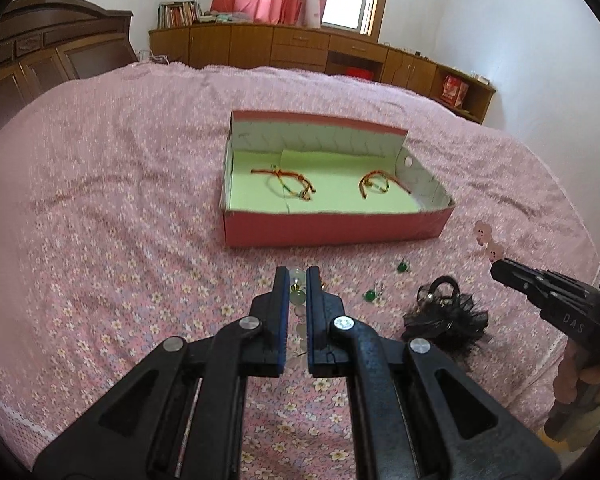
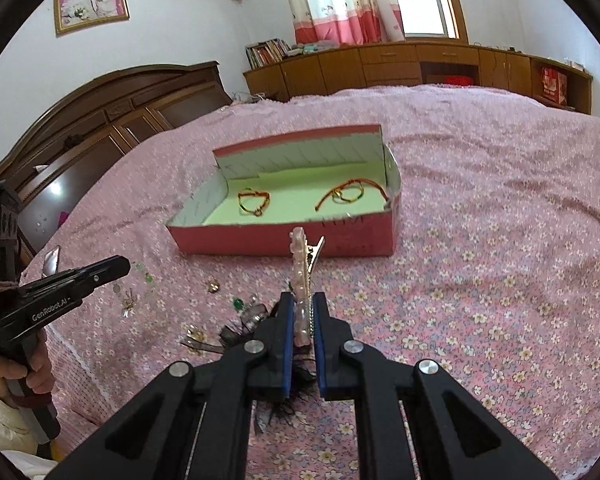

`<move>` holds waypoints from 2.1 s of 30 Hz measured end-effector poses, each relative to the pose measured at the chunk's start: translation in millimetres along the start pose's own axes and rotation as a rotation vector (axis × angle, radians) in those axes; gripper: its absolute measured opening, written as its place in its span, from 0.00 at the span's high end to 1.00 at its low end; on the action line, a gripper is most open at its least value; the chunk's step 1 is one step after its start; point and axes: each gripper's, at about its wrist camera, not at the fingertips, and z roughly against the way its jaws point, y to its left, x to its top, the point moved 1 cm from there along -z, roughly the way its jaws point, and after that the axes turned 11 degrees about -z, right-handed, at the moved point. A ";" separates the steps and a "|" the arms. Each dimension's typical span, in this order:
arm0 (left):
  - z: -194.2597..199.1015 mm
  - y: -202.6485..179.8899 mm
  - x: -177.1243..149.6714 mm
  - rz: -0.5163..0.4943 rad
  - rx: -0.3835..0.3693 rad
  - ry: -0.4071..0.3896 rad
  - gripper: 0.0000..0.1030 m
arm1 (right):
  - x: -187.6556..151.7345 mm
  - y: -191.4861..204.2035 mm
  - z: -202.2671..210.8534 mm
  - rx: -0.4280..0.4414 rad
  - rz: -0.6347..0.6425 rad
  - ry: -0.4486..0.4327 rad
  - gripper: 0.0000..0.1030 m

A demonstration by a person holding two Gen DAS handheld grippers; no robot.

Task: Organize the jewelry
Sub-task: 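Carry the jade bracelet and pink hair clip into the shoebox with both tools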

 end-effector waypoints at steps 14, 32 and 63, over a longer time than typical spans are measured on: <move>6.0 -1.0 32.1 -0.019 0.027 -0.106 1.00 | 21.2 12.2 11.6 0.027 0.018 -0.079 0.90; -1.4 5.2 66.3 -0.031 0.049 -0.198 1.00 | 52.1 23.2 -0.9 0.042 0.046 -0.135 0.90; -105.4 22.6 91.9 -0.044 0.070 -0.074 1.00 | 107.3 -10.7 -101.8 -0.090 0.043 0.002 0.90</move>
